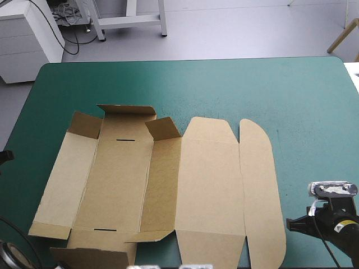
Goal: Fold the box
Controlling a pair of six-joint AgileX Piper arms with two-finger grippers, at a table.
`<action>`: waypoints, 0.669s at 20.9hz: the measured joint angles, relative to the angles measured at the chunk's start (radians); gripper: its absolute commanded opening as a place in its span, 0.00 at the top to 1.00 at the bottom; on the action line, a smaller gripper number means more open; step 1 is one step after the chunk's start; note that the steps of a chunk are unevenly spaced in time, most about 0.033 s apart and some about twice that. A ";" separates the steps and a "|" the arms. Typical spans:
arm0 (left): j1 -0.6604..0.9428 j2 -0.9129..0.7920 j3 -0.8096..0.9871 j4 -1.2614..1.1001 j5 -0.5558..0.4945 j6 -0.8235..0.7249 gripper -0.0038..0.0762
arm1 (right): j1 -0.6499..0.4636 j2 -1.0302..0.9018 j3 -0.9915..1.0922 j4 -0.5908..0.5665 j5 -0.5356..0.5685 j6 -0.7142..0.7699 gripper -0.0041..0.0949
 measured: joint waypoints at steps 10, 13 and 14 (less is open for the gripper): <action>0.111 0.078 0.015 -0.092 0.001 0.346 0.94 | 0.000 0.000 0.001 0.001 -0.001 0.000 0.98; 0.111 0.078 0.015 -0.070 0.000 0.356 0.89 | 0.000 0.000 0.001 0.001 -0.002 0.000 0.98; 0.111 0.078 0.015 -0.063 0.000 0.357 0.79 | 0.000 0.000 0.001 0.001 -0.004 0.000 0.98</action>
